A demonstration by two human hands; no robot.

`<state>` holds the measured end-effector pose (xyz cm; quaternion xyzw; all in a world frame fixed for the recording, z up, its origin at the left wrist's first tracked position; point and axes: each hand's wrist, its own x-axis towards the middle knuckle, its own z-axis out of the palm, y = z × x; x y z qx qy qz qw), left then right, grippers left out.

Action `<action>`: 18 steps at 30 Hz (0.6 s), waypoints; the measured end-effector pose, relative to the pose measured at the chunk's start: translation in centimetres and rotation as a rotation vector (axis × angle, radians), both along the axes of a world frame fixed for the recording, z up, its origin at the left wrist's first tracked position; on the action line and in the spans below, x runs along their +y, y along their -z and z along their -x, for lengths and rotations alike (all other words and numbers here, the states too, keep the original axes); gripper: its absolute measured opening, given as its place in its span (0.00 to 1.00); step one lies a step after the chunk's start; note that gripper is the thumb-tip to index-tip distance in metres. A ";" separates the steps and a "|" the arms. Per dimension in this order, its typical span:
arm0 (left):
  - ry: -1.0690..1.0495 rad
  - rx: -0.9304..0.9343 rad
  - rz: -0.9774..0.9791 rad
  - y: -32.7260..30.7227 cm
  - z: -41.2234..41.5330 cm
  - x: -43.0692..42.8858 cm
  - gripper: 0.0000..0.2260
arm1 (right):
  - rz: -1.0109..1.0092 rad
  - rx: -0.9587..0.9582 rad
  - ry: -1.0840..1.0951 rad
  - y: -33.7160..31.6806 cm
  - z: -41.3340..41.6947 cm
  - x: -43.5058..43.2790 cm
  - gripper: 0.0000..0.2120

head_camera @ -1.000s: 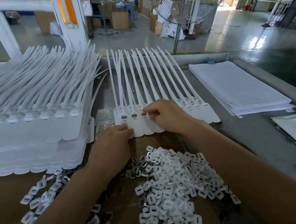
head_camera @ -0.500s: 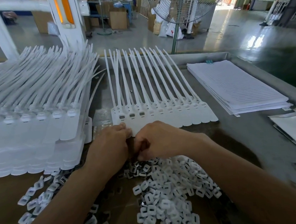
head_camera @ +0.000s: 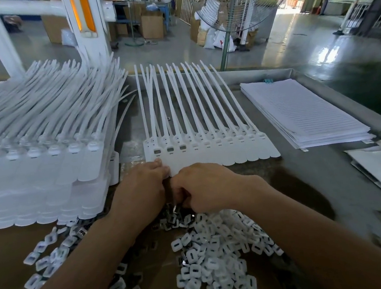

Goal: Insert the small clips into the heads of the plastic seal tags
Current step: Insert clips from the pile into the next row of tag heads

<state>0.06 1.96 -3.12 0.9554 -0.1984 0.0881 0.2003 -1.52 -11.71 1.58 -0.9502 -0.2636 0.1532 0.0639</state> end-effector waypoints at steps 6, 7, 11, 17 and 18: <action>0.000 0.002 0.006 0.1 0.0 0.0 0.15 | -0.108 0.046 0.025 0.4 -0.1 -1.0 0.08; -0.003 -0.003 0.005 0.1 0.0 -0.1 0.16 | -0.145 0.057 0.042 0.4 -0.1 -1.3 0.11; -0.007 -0.007 -0.012 0.1 0.0 -0.1 0.16 | -0.274 0.069 0.067 0.6 -0.1 -1.5 0.07; -0.018 -0.018 -0.009 0.4 -0.1 0.0 0.19 | -0.483 0.024 0.203 0.0 -1.2 -2.6 0.06; -0.020 -0.016 -0.005 0.4 -0.1 0.0 0.19 | -0.506 0.002 0.259 -0.1 -1.7 -2.9 0.05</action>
